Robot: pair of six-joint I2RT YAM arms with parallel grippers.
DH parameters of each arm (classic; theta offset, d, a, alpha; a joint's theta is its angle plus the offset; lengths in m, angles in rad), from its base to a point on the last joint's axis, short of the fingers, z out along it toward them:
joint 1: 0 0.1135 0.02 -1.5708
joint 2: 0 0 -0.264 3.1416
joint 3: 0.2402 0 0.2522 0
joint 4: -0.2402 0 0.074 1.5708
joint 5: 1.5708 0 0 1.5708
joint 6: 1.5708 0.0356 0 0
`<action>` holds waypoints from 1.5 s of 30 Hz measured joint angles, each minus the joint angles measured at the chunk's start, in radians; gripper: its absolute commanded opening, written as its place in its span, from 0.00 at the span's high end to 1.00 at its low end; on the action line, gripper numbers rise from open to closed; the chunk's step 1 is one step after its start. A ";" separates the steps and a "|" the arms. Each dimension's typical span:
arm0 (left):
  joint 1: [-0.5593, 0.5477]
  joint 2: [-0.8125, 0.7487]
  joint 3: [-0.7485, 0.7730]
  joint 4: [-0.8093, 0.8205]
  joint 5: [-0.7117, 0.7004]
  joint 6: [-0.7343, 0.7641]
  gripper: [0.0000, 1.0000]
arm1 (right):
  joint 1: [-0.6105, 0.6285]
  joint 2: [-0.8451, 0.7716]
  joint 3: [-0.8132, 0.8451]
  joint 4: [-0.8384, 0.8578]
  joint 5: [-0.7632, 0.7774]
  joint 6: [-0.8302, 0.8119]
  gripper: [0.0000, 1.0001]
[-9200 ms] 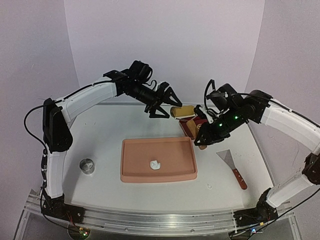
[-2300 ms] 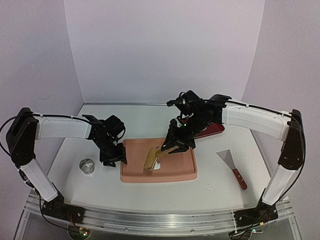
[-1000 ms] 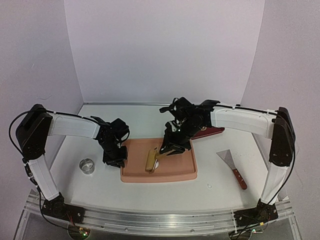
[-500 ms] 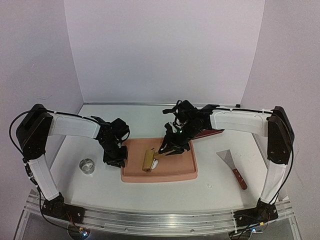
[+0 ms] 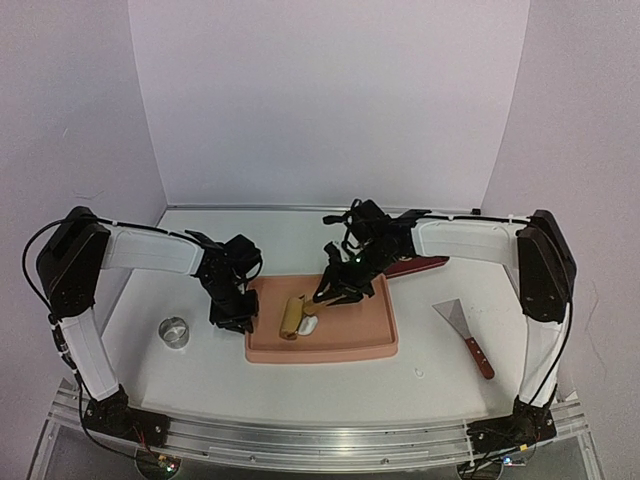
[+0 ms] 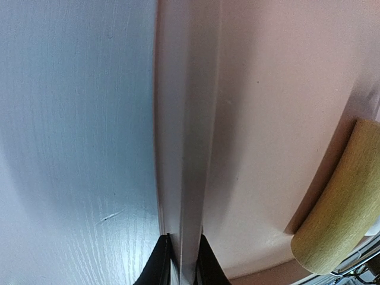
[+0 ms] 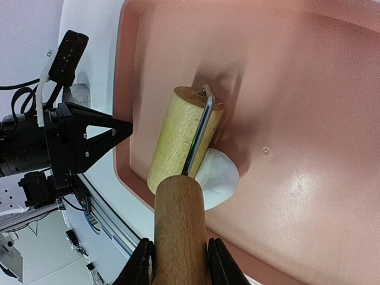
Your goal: Roll out the dumpling wrappers from the dough
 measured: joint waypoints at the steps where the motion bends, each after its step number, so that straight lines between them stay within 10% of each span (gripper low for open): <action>1: 0.000 0.002 0.003 -0.001 0.001 -0.002 0.98 | 0.000 0.003 0.013 -0.013 0.001 -0.005 1.00; 17: 0.002 0.036 0.056 -0.040 -0.001 -0.021 0.97 | 0.137 0.153 0.544 -0.399 0.059 -0.046 1.00; 45: -0.007 0.076 0.122 -0.088 -0.026 0.007 0.98 | 0.122 -0.040 0.376 -0.575 0.358 0.077 1.00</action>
